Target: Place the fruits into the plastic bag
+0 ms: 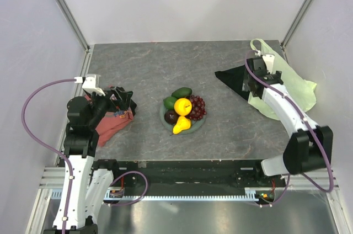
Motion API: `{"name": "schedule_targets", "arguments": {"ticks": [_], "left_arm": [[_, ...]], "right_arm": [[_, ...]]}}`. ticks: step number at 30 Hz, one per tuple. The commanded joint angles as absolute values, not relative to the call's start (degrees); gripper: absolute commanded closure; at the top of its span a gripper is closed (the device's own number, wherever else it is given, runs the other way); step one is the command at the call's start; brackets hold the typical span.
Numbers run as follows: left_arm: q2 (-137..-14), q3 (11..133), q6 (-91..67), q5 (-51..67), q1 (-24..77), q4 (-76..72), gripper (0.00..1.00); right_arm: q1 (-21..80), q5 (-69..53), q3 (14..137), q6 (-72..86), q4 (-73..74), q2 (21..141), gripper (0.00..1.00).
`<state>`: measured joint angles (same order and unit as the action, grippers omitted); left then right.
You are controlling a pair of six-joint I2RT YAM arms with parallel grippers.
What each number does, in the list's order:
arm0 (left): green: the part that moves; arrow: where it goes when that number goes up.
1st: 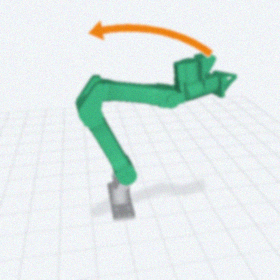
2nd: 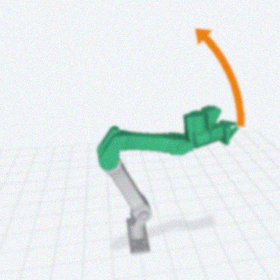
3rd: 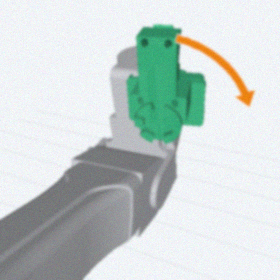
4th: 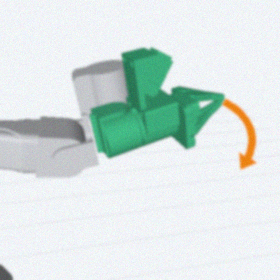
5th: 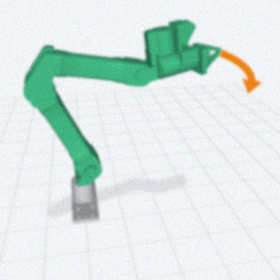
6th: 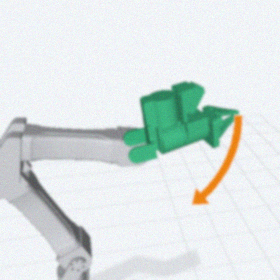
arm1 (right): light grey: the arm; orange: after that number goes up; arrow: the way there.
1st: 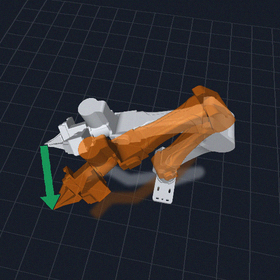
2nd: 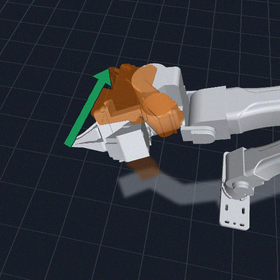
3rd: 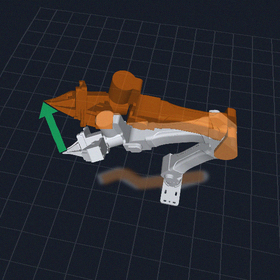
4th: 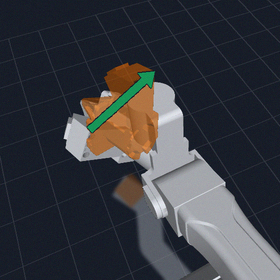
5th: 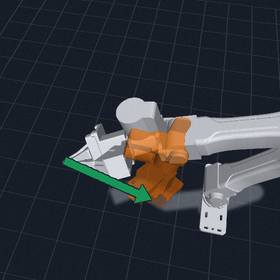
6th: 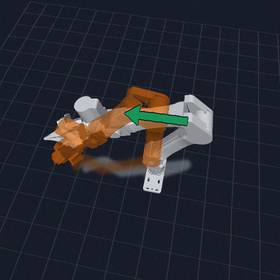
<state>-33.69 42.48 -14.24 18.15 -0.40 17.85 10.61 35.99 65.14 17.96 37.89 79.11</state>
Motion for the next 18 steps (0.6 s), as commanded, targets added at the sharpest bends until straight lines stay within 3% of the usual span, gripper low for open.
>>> {"name": "schedule_targets", "arguments": {"ticks": [1, 10, 18], "left_arm": [[-33.31, 43.07, -9.85, 16.35, 1.32, 18.63, 0.01], [-33.40, 42.89, -8.70, 12.83, 2.64, 19.69, 0.01], [-33.49, 42.63, -8.61, 13.18, 3.25, 19.69, 0.01]], "right_arm": [[9.76, 39.89, 70.40, 18.72, 36.74, 84.45, 0.02], [3.70, 33.50, 69.70, 18.63, 30.68, 89.74, 0.02], [-2.89, 20.33, 65.57, 19.16, 24.79, 91.32, 0.03]]}}
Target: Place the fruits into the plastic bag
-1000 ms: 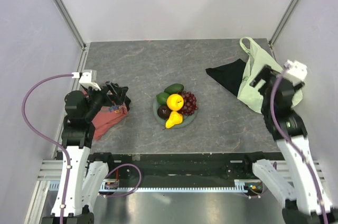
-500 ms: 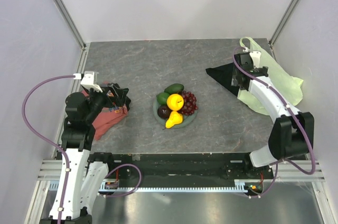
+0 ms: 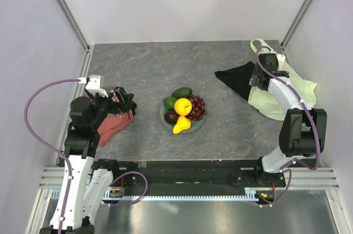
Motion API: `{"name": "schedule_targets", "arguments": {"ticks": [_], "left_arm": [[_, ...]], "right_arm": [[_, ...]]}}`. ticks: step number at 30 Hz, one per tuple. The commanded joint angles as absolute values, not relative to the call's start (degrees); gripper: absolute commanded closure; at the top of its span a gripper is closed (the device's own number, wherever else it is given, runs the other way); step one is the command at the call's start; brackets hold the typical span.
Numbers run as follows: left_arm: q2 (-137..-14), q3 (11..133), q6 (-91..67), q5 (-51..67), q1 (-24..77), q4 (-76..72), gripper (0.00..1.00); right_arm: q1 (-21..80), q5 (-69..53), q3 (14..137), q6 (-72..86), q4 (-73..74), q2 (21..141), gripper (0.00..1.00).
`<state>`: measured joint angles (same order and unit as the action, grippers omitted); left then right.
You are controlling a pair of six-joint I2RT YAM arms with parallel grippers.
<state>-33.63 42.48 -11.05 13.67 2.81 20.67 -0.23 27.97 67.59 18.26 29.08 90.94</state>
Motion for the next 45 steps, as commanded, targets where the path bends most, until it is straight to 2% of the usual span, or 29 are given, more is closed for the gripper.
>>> {"name": "schedule_targets", "arguments": {"ticks": [1, 3, 6, 7, 10, 11, 12, 16, 19, 23, 28, 33, 40, 45], "left_arm": [[-33.49, 42.71, -8.70, 13.10, 3.25, 19.69, 0.01], [-33.75, 42.71, -8.70, 13.18, 3.43, 19.78, 0.01], [-33.75, 42.71, -8.70, 13.36, 3.52, 19.78, 0.01], [-33.84, 42.71, -8.70, 13.36, 3.52, 19.78, 0.01], [-34.01, 42.63, -8.96, 12.48, 3.60, 19.69, 0.01], [-34.10, 42.80, -9.05, 11.00, 3.60, 19.77, 0.01], [-34.19, 42.80, -9.40, 10.38, 3.60, 20.04, 0.01], [-35.24, 43.59, -10.19, 9.67, 4.04, 19.95, 0.01], [-36.12, 44.12, -11.33, 12.81, 4.83, 18.64, 0.01], [-38.84, 44.82, -14.58, 21.25, 5.36, 15.21, 0.01], [-42.44, 48.15, -19.60, 31.97, 5.62, 9.24, 0.01], [-46.40, 54.13, -16.18, 33.66, 5.62, 8.35, 0.01], [-44.30, 51.51, -9.15, 37.26, 5.62, 8.88, 0.01], [-43.68, 52.03, -5.02, 40.34, 5.54, 9.67, 0.01]], "right_arm": [[-3.42, 19.52, 65.13, 19.16, 24.26, 91.14, 0.07], [-4.57, 18.55, 64.34, 19.42, 23.47, 90.44, 0.13], [-5.10, 18.63, 63.90, 19.25, 23.29, 88.69, 0.34], [-5.18, 19.24, 63.72, 19.25, 23.29, 88.07, 0.51], [-5.19, 20.56, 63.37, 19.16, 23.47, 83.69, 0.80], [-5.19, 20.65, 63.46, 19.07, 23.73, 82.63, 0.86], [-5.19, 20.74, 63.46, 18.90, 23.90, 81.31, 0.98], [-5.10, 18.73, 62.67, 18.19, 23.91, 70.62, 1.00], [-5.01, 10.23, 60.74, 17.76, 20.67, 62.62, 1.00], [-3.43, -9.08, 57.49, 18.45, 15.74, 55.29, 1.00], [3.24, -19.67, 51.25, 20.56, 7.92, 49.41, 1.00], [6.41, -31.26, 48.43, 20.39, 5.62, 48.95, 1.00], [7.56, -44.88, 45.88, 18.37, 5.28, 48.43, 1.00], [7.82, -55.10, 44.91, 23.46, 0.45, 50.62, 1.00]]}}
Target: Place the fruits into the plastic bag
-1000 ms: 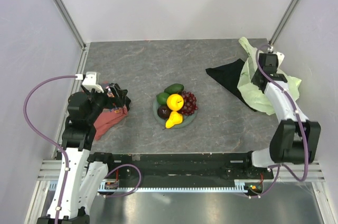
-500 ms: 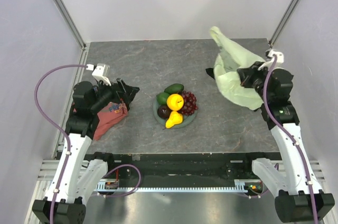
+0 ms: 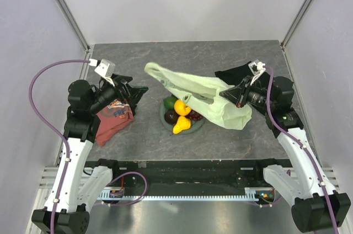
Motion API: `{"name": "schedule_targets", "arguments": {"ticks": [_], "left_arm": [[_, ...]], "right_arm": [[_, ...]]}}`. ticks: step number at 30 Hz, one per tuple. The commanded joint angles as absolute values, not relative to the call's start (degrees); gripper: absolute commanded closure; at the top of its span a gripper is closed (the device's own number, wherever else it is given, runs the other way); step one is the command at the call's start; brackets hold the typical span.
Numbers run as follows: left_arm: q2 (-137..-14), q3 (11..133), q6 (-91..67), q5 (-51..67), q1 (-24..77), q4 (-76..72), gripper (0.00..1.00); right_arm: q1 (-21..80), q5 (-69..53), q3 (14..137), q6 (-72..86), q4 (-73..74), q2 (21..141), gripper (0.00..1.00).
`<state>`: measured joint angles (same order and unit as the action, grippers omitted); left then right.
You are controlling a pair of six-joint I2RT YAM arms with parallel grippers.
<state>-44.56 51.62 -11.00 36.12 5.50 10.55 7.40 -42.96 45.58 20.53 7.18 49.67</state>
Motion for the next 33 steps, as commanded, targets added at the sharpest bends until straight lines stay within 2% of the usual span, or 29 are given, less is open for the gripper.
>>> {"name": "schedule_targets", "arguments": {"ticks": [1, 7, 12, 23, 33], "left_arm": [[-43.59, 51.86, -4.49, 40.25, 5.54, 10.71, 0.01], [-42.98, 50.98, -1.50, 33.40, 5.54, 13.53, 0.01], [-40.35, 49.66, 2.37, 36.38, 5.54, 14.06, 0.01], [-34.01, 47.37, 7.47, 31.82, 5.54, 14.33, 0.01], [-34.27, 47.37, 7.30, 46.57, 5.54, 15.20, 0.01]], "right_arm": [[7.82, -55.89, 44.74, 23.55, -1.04, 50.45, 1.00], [7.91, -59.67, 44.30, 23.90, -2.11, 47.11, 1.00], [8.00, -62.13, 44.74, 26.63, -5.44, 46.76, 1.00], [7.91, -64.51, 49.56, 28.74, -7.38, 47.90, 1.00], [7.82, -63.55, 53.96, 28.74, -6.94, 50.71, 1.00]]}}
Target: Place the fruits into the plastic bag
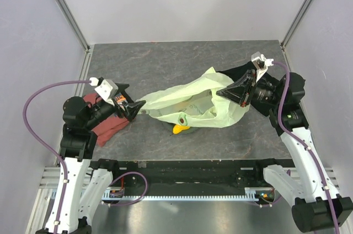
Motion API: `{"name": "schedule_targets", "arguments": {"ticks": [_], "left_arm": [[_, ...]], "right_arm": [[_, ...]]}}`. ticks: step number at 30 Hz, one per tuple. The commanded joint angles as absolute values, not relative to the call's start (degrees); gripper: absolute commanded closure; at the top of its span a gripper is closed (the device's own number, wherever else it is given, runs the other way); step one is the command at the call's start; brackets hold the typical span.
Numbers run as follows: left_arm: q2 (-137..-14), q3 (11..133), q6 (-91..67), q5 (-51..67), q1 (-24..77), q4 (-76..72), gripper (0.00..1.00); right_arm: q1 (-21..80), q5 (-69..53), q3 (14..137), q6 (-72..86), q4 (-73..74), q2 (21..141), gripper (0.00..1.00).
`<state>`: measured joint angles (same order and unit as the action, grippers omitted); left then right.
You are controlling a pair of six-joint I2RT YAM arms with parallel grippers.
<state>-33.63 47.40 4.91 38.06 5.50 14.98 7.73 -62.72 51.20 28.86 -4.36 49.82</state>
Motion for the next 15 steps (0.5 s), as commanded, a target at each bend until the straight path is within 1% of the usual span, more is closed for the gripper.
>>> {"name": "schedule_targets", "arguments": {"ticks": [1, 5, 12, 15], "left_arm": [[-34.80, 47.63, 7.21, 47.54, 5.54, 15.55, 0.01], [-36.21, 48.16, 7.12, 52.37, 5.54, 16.26, 0.01], [-39.63, 47.99, 6.42, 53.26, 5.62, 16.96, 0.01], [-42.44, 48.08, 5.45, 53.09, 6.15, 16.96, 0.05]], "right_arm": [[7.82, -63.46, 54.31, 28.74, -6.94, 50.63, 1.00], [7.82, -63.46, 55.37, 28.74, -6.86, 51.24, 1.00], [7.82, -63.54, 56.25, 28.65, -6.77, 51.77, 1.00], [7.82, -64.16, 56.51, 28.48, -6.77, 52.03, 1.00]]}}
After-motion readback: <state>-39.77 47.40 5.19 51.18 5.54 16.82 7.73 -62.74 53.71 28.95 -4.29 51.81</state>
